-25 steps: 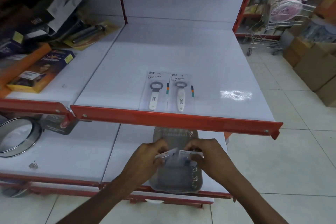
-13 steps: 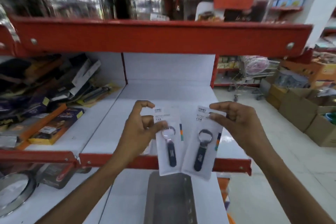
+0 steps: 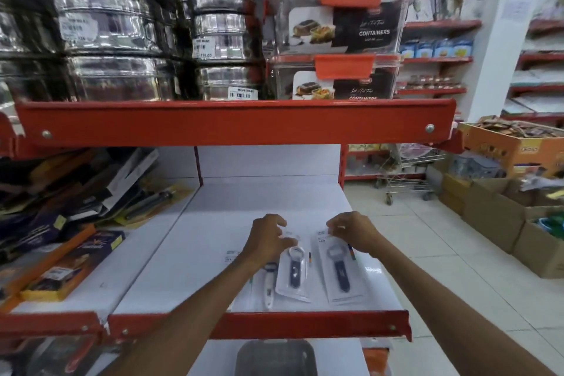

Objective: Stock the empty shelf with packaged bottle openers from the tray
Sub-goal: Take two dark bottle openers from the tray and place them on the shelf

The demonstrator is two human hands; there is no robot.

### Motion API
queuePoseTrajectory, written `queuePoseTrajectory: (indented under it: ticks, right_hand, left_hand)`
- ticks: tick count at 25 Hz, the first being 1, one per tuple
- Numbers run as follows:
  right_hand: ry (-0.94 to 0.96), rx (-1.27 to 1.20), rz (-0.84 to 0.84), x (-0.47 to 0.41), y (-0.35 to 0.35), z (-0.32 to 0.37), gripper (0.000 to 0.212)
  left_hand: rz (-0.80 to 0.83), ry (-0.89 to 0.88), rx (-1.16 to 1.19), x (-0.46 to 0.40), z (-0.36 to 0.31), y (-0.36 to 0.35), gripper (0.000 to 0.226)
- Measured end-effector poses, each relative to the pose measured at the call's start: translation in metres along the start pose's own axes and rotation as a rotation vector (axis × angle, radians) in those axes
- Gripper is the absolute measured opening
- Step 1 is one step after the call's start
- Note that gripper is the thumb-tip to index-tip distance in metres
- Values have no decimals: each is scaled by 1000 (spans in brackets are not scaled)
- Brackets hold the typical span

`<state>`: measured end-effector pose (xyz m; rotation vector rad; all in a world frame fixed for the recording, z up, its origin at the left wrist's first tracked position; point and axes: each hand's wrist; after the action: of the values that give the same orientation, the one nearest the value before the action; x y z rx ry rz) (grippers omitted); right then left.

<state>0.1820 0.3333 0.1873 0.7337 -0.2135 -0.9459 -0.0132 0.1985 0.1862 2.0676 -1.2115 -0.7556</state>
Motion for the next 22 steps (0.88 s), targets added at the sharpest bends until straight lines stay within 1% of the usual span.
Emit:
queuePoseTrajectory:
  ticks: [2,4,6,8,9,10,12,14,18,22]
  right_hand:
    - [59,142,34,5,-2,-3,29]
    - [101,198,111,12,4,-5,39]
    - [113,250,279,20,12,-6,59]
    - [78,325,439,30,19,-3,80]
    - [74,358,481,35,20,-2,83]
    - [81,372,493,38,19,-2,79]
    - [110,352,467,46,18,-4,68]
    - [122,332,429,55,18,-5,65]
    - [116,335,391,65,14,-10,81]
    - [111,351,387,69,12,-10,87]
  left_hand:
    - [87,-92,-148,0,4,4,58]
    - [245,-208,-300,-4,5,15,71]
    - [439,-271,-435,-7,3,24,90]
    - [569,-250,-494,-6,3,24,101]
    - [593,-236,-512,-5,5,21,102]
    - [594,-229,-519,-4,8,17,101]
    - [569,-226,-492,1,10,12,101]
    - [549,-243,-488,9,11,10,101]
    - [550,-275,-477,21,10,7,101]
    - [546,-283,-432,27,8,10,101]
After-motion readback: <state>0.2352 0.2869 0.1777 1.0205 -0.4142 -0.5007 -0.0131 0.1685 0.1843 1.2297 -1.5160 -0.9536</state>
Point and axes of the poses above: each hand's wrist, its own x-axis away from the middle knuckle, its own y-axis out of the back of the hand, z = x × y, and after that the axes turned 6 degrees about -x, right-handed
